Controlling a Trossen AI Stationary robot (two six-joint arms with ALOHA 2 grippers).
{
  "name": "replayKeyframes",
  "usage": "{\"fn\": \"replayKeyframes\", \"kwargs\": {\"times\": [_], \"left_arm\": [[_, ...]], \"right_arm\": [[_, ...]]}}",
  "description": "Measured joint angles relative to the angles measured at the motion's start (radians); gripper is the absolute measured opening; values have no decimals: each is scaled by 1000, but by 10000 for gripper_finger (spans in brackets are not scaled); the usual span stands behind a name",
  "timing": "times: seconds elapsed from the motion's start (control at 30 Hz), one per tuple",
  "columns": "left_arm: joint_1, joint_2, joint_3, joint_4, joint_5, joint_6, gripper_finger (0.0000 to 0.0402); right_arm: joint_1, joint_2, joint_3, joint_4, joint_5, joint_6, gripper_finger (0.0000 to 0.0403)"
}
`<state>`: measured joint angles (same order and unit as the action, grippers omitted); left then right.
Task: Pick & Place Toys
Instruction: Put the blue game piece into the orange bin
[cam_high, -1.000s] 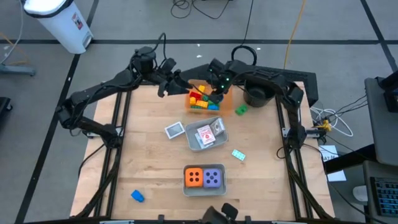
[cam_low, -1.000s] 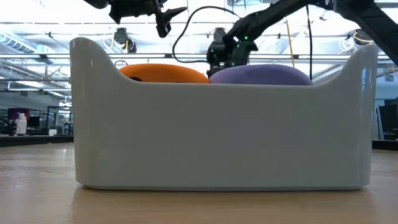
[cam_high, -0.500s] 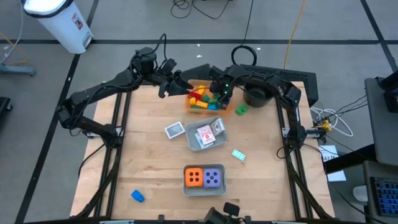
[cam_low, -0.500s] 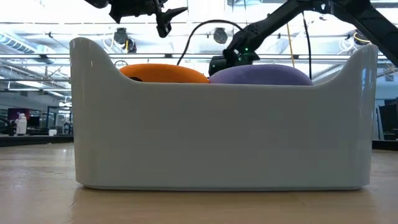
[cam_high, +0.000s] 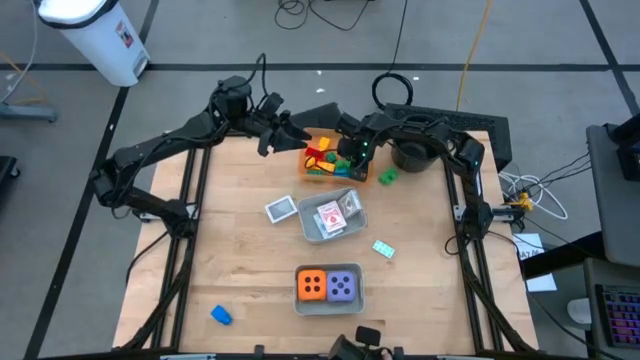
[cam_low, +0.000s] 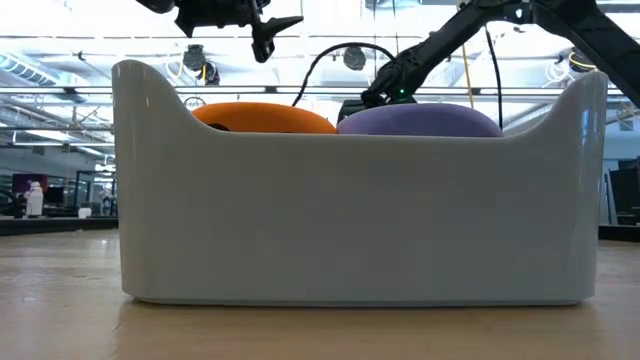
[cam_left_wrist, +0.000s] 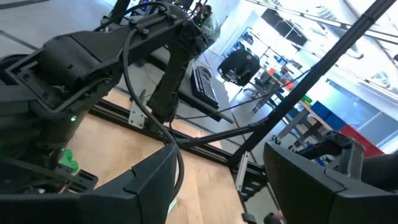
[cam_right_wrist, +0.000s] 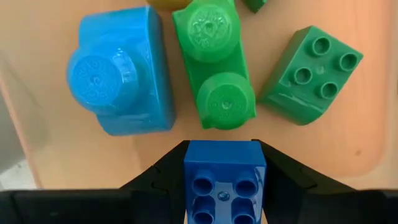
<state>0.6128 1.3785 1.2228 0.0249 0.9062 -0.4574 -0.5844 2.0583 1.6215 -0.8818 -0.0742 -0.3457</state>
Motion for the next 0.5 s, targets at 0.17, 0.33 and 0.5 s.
{"fn": "replayKeyframes", "kwargs": {"times": [0.17,0.33,0.5], "left_arm": [[0,0,0,0,-18,0,244],[0,0,0,0,-19,0,244],[0,0,0,0,-19,0,244]], "right_arm": [[0,0,-1,10,0,-19,141],[0,0,-1,17,-2,-18,161],[0,0,-1,17,-4,-24,200]]}}
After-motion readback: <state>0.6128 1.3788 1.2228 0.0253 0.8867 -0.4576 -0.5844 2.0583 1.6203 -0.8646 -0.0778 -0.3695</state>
